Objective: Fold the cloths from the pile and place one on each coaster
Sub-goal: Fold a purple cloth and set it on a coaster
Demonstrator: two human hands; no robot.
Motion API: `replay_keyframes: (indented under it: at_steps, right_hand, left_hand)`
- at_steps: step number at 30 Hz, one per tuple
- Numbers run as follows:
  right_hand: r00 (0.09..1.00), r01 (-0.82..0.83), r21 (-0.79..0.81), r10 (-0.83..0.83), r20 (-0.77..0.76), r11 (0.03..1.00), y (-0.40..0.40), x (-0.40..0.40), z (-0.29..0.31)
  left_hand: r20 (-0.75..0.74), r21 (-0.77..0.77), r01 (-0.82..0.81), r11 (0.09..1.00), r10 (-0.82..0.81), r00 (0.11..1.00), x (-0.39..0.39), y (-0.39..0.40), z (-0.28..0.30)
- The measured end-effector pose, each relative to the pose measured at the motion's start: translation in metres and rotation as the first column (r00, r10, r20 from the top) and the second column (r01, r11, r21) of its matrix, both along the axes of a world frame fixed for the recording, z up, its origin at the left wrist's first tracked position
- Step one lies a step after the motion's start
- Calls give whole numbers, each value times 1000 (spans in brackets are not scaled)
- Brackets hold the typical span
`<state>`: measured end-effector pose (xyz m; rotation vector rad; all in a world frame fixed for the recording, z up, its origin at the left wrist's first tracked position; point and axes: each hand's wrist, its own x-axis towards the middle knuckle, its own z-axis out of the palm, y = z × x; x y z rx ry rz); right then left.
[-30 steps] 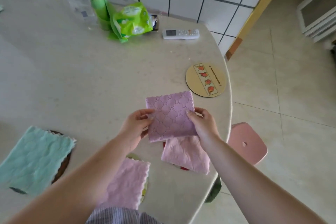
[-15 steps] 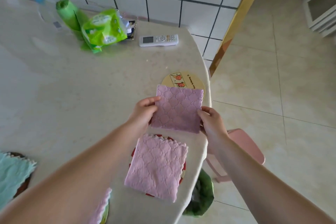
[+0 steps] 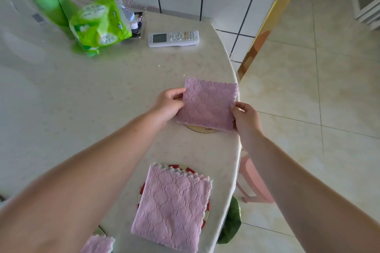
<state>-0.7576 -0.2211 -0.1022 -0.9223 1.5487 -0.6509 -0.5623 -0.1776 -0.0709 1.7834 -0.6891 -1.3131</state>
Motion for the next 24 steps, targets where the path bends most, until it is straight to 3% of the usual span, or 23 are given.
replay_keyframes:
  at_steps: [4, 9, 16, 24]
  right_hand:
    - [998, -33, -34, 31, -52, 999, -3, 2, -1]
    - [989, -118, -87, 109, -100, 989, 4, -3, 7]
    - [946, -259, -182, 211, -248, 948, 31, -22, 0]
    - [932, -275, -160, 222, -287, 948, 35, -18, 2]
  left_hand:
    - [-19, -50, 2, 999, -3, 1000, -4, 5, 4]
    - [84, 17, -188, 982, 186, 979, 2, 15, -11]
    - [226, 70, -34, 997, 17, 974, 1, 45, -34]
    - [212, 58, -97, 994, 82, 974, 13, 43, -40]
